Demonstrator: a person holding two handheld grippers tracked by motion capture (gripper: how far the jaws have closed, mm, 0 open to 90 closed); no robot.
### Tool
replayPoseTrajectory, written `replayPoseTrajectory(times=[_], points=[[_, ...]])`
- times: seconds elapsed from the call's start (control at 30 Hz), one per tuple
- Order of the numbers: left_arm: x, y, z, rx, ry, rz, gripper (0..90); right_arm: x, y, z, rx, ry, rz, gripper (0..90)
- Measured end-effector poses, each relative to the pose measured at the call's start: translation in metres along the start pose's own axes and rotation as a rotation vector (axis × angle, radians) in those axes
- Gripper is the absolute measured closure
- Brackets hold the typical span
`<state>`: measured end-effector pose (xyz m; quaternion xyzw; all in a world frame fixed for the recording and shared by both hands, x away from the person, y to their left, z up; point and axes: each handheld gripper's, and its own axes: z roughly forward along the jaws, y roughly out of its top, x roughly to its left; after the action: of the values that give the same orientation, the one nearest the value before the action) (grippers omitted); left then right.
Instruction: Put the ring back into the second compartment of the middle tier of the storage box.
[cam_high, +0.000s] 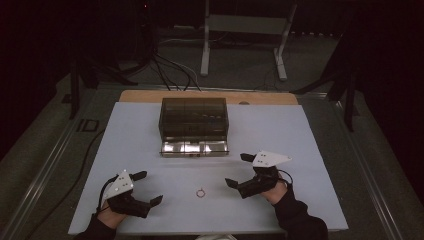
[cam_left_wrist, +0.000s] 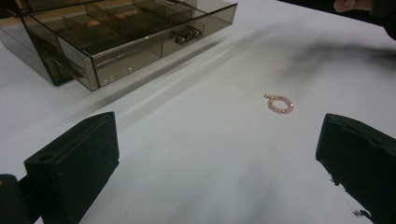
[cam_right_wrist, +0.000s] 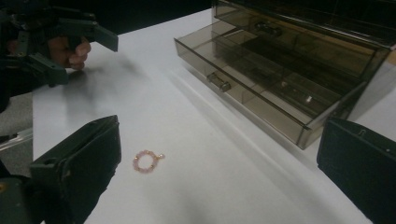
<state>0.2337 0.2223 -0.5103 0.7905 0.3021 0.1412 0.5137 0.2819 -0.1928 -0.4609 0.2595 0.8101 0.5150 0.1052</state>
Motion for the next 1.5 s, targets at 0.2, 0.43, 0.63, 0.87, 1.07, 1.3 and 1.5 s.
replayPoseTrajectory(times=[0.2, 0.43, 0.63, 0.87, 1.07, 1.3, 1.5], points=[[0.0, 0.0, 0.0, -0.005, 0.004, -0.002, 0.8, 0.003, 0.001, 0.006, 0.008, 0.009, -0.006, 0.0], [0.0, 0.001, 0.0, -0.007, 0.003, 0.001, 0.8, 0.004, 0.001, 0.01, 0.015, 0.016, -0.005, 0.0], [-0.001, 0.0, 0.001, -0.005, -0.001, 0.001, 0.8, 0.008, 0.001, 0.016, 0.027, 0.026, -0.008, 0.0], [-0.001, 0.0, 0.001, 0.0, 0.001, 0.003, 0.8, 0.01, -0.001, 0.023, 0.041, 0.045, -0.014, 0.0], [0.0, 0.0, 0.001, -0.002, -0.001, 0.002, 0.8, 0.012, -0.003, 0.028, 0.054, 0.058, -0.007, 0.0], [0.0, 0.0, 0.002, 0.007, -0.003, 0.006, 0.8, 0.014, -0.006, 0.035, 0.047, 0.079, 0.035, 2.5], [0.0, 0.0, 0.002, 0.011, -0.003, 0.005, 0.8, 0.018, -0.01, 0.044, 0.08, 0.088, 0.02, 2.9]])
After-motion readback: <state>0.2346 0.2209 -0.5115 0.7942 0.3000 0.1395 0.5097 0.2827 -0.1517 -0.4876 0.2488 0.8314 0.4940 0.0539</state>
